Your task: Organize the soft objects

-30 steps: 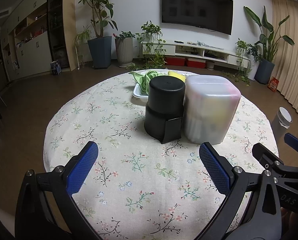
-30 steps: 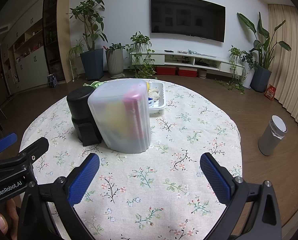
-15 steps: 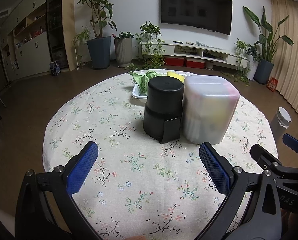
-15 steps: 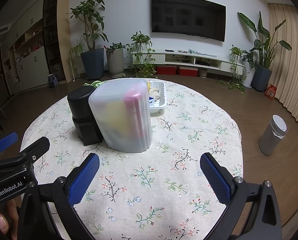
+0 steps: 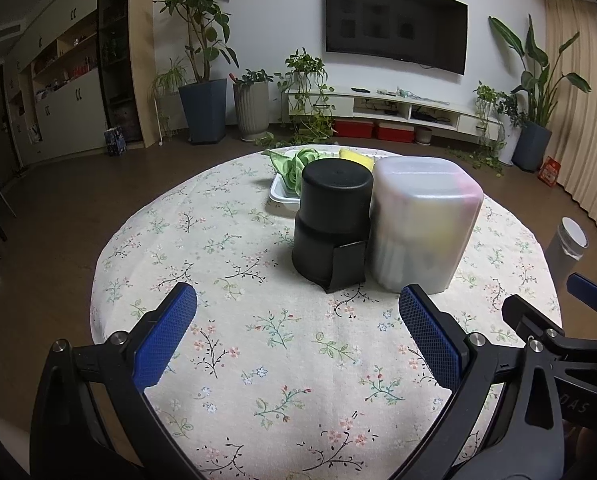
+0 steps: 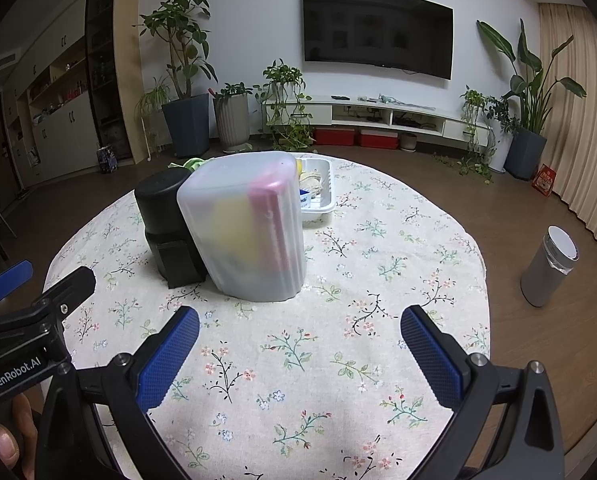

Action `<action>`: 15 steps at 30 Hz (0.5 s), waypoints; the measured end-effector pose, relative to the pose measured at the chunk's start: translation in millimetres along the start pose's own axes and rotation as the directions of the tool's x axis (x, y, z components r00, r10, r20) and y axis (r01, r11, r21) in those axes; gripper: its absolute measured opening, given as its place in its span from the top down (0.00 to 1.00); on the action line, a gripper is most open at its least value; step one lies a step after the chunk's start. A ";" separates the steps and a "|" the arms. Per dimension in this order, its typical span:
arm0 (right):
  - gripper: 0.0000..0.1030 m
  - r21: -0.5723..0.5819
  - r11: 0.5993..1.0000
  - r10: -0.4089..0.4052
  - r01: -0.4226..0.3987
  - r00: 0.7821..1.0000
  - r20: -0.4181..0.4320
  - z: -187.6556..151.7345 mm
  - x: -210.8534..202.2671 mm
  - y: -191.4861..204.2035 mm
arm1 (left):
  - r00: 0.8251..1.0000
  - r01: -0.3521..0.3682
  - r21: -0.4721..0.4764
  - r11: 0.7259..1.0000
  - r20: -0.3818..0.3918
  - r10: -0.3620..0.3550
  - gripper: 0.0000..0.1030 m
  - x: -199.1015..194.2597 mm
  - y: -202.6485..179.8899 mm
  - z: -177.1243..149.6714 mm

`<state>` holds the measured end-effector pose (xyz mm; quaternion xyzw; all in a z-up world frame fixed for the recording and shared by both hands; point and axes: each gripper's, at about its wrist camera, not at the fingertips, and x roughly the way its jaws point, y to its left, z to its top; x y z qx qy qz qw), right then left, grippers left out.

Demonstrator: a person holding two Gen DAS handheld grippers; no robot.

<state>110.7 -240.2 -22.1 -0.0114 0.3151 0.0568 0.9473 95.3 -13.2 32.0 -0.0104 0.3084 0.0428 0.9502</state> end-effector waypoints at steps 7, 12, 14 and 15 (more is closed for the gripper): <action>0.00 0.000 1.000 0.001 -0.001 1.000 -0.001 0.5 -0.1 -0.3 | 1.000 0.002 -0.007 1.000 -0.005 -0.002 0.00 0.6 2.0 -0.4; 0.00 0.000 1.000 -0.001 0.001 1.000 -0.002 0.6 -0.2 -0.4 | 1.000 -0.006 -0.015 1.000 -0.004 0.006 0.00 1.7 4.4 -0.6; 0.00 0.002 1.000 0.000 0.000 1.000 -0.002 -0.6 -0.3 -0.2 | 1.000 -0.006 -0.015 1.000 -0.004 0.006 0.00 2.1 4.6 -0.9; 0.00 0.001 1.000 0.001 -0.001 1.000 -0.002 0.8 -0.3 -0.5 | 1.000 -0.004 -0.015 1.000 -0.004 0.004 0.00 2.3 4.8 -0.8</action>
